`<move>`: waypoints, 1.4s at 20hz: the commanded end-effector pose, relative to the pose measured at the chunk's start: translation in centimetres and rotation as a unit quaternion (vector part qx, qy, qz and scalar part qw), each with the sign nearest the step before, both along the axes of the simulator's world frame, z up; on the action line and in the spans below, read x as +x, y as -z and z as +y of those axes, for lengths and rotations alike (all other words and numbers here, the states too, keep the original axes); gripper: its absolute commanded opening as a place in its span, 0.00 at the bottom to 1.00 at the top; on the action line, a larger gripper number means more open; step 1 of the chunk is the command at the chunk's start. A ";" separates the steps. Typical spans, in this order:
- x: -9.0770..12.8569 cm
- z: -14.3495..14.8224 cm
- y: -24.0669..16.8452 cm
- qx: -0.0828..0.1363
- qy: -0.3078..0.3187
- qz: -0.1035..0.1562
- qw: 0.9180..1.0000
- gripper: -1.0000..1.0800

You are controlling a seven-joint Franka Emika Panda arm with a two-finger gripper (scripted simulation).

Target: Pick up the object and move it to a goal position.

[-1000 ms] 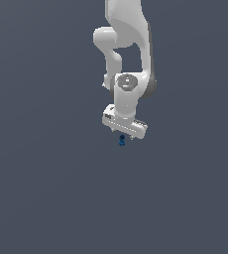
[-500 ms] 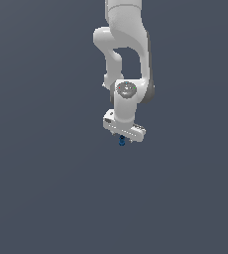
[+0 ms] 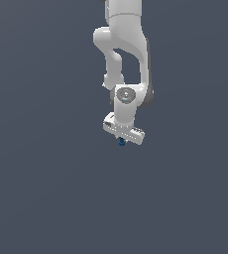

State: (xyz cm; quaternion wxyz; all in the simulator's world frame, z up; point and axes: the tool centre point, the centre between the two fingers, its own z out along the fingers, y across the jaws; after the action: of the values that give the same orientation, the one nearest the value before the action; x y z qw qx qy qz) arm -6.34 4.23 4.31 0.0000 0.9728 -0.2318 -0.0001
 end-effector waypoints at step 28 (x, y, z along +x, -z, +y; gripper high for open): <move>3.5 2.0 -10.2 -0.001 0.000 0.000 1.000 0.00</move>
State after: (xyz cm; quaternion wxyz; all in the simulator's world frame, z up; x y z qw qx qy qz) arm -3.34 5.98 13.05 0.0004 0.9727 -0.2321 0.0001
